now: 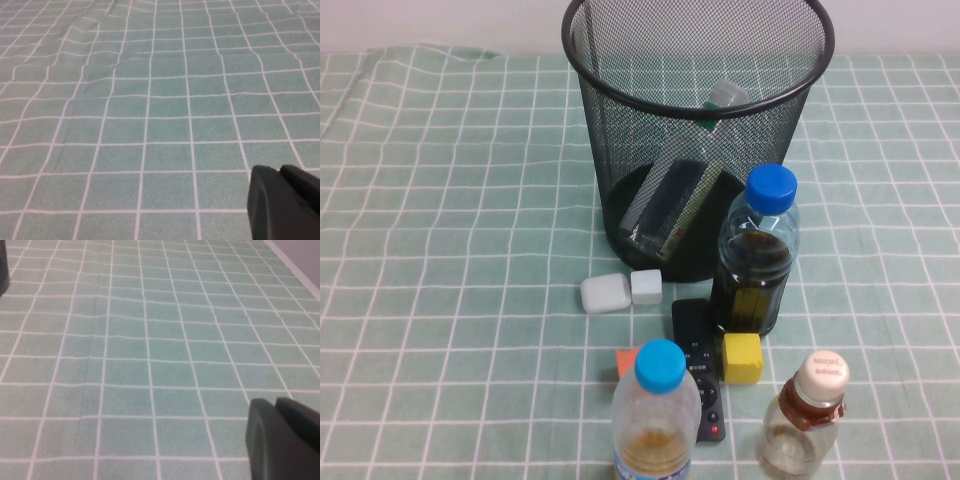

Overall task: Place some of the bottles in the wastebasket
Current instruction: Pick up a bottle from the table with right arm

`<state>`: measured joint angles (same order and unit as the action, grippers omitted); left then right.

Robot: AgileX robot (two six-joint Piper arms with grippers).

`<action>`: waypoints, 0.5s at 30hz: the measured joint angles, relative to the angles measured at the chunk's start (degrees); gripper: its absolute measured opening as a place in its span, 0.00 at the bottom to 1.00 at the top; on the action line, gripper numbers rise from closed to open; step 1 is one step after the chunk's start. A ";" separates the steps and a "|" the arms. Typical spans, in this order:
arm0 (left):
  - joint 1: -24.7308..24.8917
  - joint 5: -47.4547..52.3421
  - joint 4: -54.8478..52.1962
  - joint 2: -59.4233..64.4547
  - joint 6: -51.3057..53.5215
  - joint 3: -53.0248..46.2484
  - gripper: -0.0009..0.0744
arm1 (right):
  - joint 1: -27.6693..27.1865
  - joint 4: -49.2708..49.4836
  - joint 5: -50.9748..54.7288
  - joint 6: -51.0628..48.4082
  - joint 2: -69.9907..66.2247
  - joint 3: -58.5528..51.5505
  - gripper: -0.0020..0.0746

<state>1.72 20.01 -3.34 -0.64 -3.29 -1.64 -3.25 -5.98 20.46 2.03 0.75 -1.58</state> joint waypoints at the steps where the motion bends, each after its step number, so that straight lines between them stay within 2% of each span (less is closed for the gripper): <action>1: 0.00 0.00 0.00 0.00 0.00 0.00 0.01 | 0.00 -0.09 -0.77 0.00 0.00 0.00 0.02; 3: 0.00 0.00 0.00 0.00 0.00 0.00 0.01 | 0.00 1.07 -3.34 0.98 0.00 -0.09 0.02; 11: 0.00 0.00 0.00 0.00 0.00 0.00 0.01 | 0.00 17.36 -18.15 5.37 0.00 -0.09 0.02; 15: 0.00 0.00 0.00 0.00 0.00 0.00 0.01 | 0.00 23.67 -21.37 6.81 0.10 -0.09 0.02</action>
<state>1.72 20.01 -3.34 -0.64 -3.29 -1.64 -3.25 17.69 -0.91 8.84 0.85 -1.67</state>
